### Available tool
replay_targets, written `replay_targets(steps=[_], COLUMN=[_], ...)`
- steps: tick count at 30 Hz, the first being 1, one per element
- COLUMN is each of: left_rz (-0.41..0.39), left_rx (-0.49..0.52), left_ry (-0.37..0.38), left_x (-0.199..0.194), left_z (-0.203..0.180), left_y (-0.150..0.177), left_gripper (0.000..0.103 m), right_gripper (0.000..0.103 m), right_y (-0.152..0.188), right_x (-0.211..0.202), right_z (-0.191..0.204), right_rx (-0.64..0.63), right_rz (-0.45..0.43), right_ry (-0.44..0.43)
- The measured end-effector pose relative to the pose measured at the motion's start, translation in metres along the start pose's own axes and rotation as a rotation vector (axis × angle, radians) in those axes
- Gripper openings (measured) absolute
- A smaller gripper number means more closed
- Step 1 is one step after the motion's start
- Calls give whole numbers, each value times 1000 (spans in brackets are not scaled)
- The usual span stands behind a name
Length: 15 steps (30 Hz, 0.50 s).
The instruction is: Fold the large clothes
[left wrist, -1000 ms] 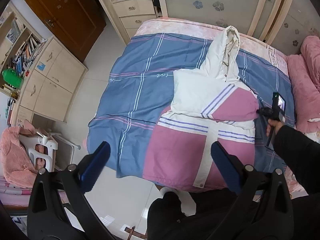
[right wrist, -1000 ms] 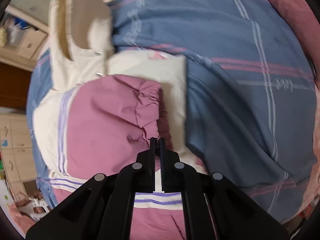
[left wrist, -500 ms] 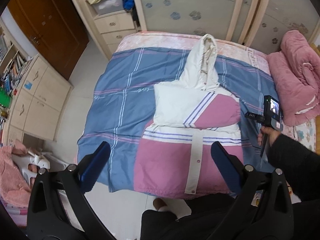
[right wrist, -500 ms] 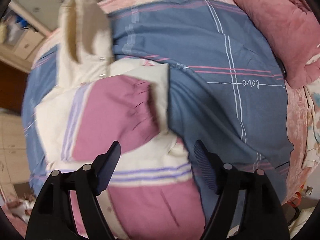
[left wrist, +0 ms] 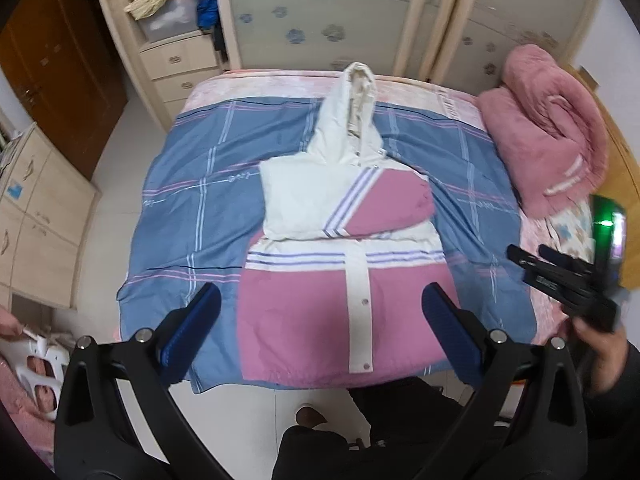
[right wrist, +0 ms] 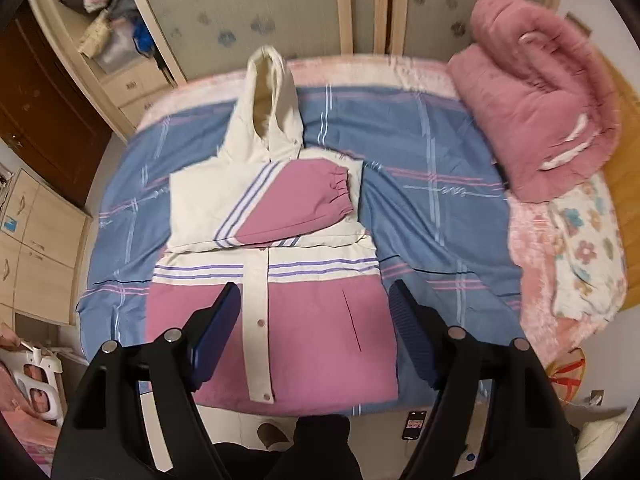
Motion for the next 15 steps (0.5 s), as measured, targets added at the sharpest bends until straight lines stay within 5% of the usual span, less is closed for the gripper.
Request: replay_targets(steps=[6,15], left_rz=[-61,-127], left_rx=[48,91], left_ry=[31,16], left_x=[-23,-56], left_z=[-2,12], left_y=[55,106], left_gripper=[101,101], right_gripper=[77,77], right_y=[75,134], right_x=[-88,-139], right_z=[18,39], right_rx=[-3,-5], right_rz=[-115,-197], right_ry=[-2,-16])
Point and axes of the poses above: each gripper's, at about its wrist camera, not at the fingertips, and x roughly the way its jaws point, z to its left, y to its underside, the point moved 2 cm from there along x, roughly the way its jaws point, and after that the axes turned 11 degrees about x, right-handed, at the moved point
